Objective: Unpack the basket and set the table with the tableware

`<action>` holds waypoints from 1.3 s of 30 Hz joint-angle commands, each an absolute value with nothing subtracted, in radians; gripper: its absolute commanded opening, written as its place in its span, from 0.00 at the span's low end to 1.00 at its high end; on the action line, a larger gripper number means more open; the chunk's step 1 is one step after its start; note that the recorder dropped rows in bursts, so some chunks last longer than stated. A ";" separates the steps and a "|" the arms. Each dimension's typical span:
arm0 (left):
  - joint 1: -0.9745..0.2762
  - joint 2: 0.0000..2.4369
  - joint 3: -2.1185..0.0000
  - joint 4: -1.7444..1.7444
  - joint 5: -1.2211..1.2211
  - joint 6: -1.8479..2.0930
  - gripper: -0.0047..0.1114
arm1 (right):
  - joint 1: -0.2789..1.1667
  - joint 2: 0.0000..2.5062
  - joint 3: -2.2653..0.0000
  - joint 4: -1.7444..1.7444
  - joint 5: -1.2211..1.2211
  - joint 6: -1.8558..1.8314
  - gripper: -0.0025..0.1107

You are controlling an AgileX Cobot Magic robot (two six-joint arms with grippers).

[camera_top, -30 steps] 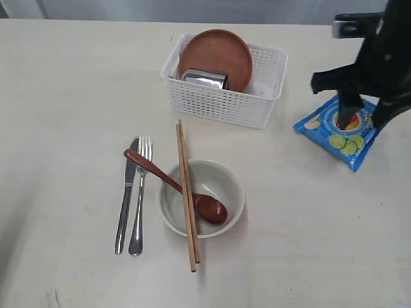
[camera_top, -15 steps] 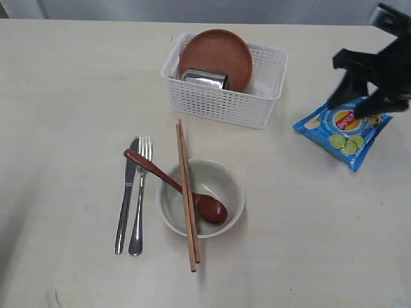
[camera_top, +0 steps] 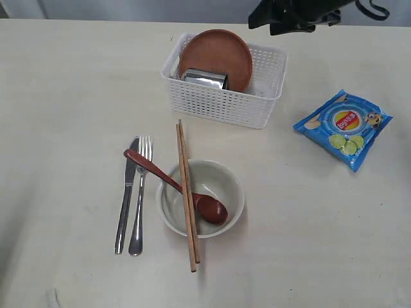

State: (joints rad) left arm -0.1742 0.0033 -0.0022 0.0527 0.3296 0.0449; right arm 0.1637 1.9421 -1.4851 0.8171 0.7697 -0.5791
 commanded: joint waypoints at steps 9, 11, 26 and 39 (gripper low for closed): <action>-0.172 0.000 0.000 0.051 0.322 0.044 0.04 | 0.165 2.167 -1.655 0.754 0.843 -0.682 0.47; -0.172 0.000 0.000 0.051 0.322 0.044 0.04 | 0.165 2.175 -1.655 0.739 0.843 -0.685 0.47; -0.172 0.000 0.000 0.051 0.322 0.044 0.04 | 0.262 2.245 -1.659 0.738 0.757 -0.752 0.28; -0.172 0.000 0.000 0.051 0.322 0.044 0.04 | 0.258 2.083 -1.662 0.316 0.614 -0.431 0.02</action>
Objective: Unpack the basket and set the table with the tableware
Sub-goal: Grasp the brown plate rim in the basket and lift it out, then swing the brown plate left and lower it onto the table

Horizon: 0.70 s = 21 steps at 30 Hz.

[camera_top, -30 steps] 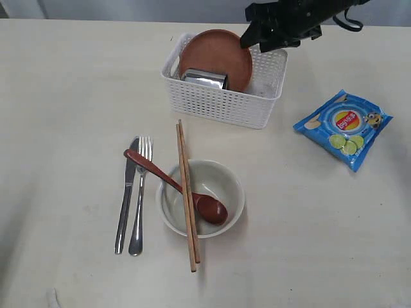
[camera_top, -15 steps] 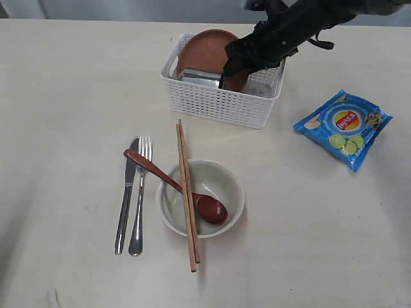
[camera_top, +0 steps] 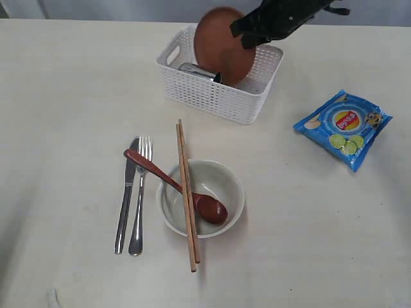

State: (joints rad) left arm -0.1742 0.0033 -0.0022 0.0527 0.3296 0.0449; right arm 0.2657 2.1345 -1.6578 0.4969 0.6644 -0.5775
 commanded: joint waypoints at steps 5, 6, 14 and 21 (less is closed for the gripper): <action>-0.172 0.000 0.000 0.051 0.322 0.044 0.04 | 0.249 2.031 -1.662 0.178 0.614 -0.335 0.02; -0.172 0.000 0.000 0.051 0.322 0.044 0.04 | 0.240 2.021 -1.662 0.178 0.614 -0.321 0.02; -0.172 0.000 0.000 0.051 0.322 0.044 0.04 | 0.112 1.939 -1.662 0.178 0.677 -0.270 0.02; -0.172 0.000 0.000 0.051 0.322 0.044 0.04 | 0.036 1.887 -1.662 0.192 0.771 -0.270 0.02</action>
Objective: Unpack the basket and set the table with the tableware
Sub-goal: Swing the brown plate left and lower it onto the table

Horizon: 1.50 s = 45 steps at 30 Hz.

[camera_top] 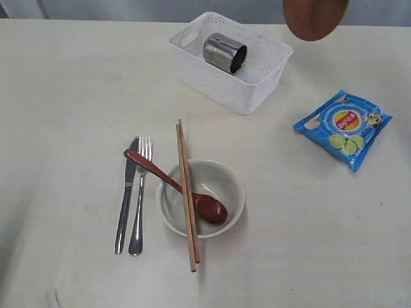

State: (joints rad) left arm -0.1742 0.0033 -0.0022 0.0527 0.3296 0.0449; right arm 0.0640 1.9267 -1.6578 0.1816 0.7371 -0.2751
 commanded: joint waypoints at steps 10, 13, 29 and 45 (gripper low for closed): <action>-0.172 0.000 0.000 0.051 0.322 0.044 0.04 | 0.043 1.835 -1.662 0.809 1.036 -0.519 0.02; -0.172 0.000 0.000 0.051 0.322 0.044 0.04 | 0.083 1.850 -1.662 0.874 1.124 -0.539 0.02; -0.172 0.000 0.000 0.051 0.322 0.044 0.04 | 0.514 2.010 -1.632 0.865 0.789 -0.489 0.02; -0.172 0.000 0.000 0.051 0.322 0.044 0.04 | 0.440 2.109 -1.649 0.326 0.707 -0.246 0.02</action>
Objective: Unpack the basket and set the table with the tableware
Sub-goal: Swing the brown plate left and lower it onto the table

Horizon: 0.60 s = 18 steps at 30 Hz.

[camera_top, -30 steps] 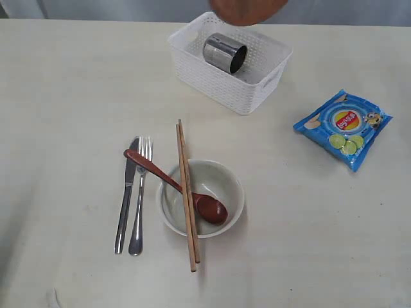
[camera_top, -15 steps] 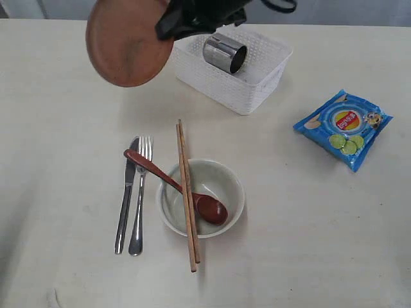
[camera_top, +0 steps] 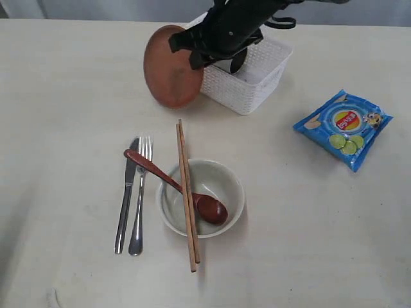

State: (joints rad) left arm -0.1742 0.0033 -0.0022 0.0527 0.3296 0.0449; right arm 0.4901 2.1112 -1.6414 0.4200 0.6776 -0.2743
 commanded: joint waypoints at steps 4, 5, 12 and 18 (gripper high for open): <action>-0.172 0.000 0.000 0.051 0.322 0.044 0.04 | 0.367 2.109 -1.649 0.304 0.781 -0.244 0.02; -0.172 0.000 0.000 0.051 0.322 0.044 0.04 | 0.347 2.109 -1.649 0.304 0.802 -0.244 0.02; -0.172 0.000 0.000 0.051 0.322 0.044 0.04 | 0.285 2.109 -1.649 0.419 0.973 -0.374 0.02; -0.172 0.000 0.000 0.051 0.322 0.044 0.04 | 0.285 2.111 -1.649 0.604 1.011 -0.440 0.02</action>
